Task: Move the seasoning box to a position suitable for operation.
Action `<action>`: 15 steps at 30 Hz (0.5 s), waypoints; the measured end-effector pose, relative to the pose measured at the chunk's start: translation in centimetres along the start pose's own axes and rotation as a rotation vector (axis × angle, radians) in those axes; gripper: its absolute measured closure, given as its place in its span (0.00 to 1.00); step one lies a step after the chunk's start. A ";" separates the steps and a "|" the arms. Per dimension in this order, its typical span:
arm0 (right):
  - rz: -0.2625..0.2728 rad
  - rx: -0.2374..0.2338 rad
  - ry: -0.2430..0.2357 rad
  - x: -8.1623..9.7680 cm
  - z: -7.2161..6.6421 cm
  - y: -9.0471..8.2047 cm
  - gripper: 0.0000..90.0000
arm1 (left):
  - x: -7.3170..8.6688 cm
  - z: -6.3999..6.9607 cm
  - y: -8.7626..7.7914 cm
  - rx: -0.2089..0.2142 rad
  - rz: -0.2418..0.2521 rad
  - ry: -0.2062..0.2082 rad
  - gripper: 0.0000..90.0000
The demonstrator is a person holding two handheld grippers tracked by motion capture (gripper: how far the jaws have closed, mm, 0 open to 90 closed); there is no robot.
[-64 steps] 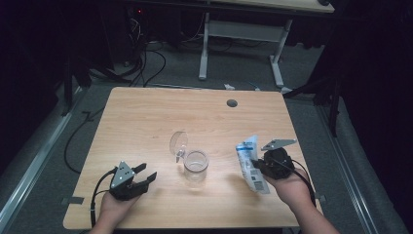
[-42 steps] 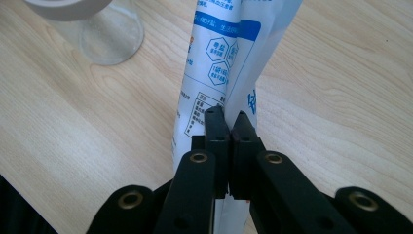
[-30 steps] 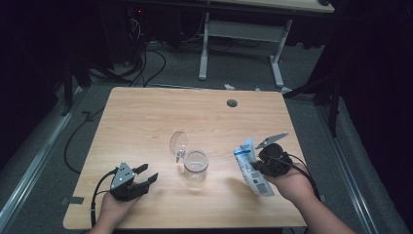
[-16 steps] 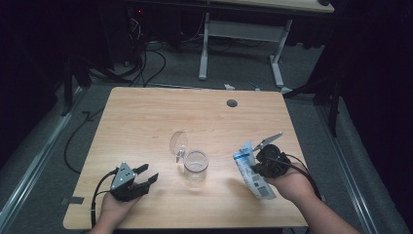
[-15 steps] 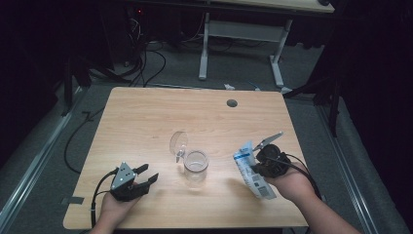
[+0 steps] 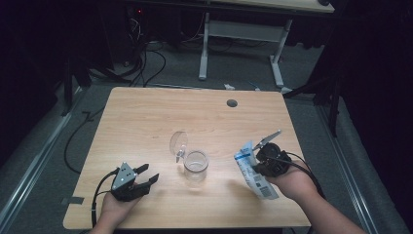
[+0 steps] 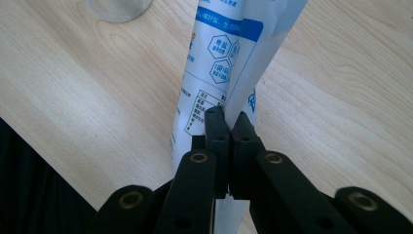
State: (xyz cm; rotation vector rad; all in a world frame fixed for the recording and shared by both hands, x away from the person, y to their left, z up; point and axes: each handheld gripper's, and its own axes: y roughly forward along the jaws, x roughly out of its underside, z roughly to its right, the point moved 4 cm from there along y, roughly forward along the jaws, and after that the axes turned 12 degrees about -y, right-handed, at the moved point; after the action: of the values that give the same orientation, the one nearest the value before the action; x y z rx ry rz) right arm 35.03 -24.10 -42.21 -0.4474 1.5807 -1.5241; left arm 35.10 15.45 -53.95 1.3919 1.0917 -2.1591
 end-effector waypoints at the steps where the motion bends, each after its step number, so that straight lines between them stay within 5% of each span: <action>1: 0.001 0.000 0.003 0.0 0.0 -0.1 0.99 | 0.0 0.0 0.0 0.001 0.004 -0.002 0.49; 15: 0.014 -0.024 -0.024 -1.0 -1.2 -0.4 0.99 | -0.1 2.7 0.2 0.057 0.008 0.048 0.42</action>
State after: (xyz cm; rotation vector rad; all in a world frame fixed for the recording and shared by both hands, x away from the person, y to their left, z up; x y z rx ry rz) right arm 34.51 -22.67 -41.69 -0.4662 1.5819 -1.4850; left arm 33.61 13.28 -53.35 1.4776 1.0473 -2.1771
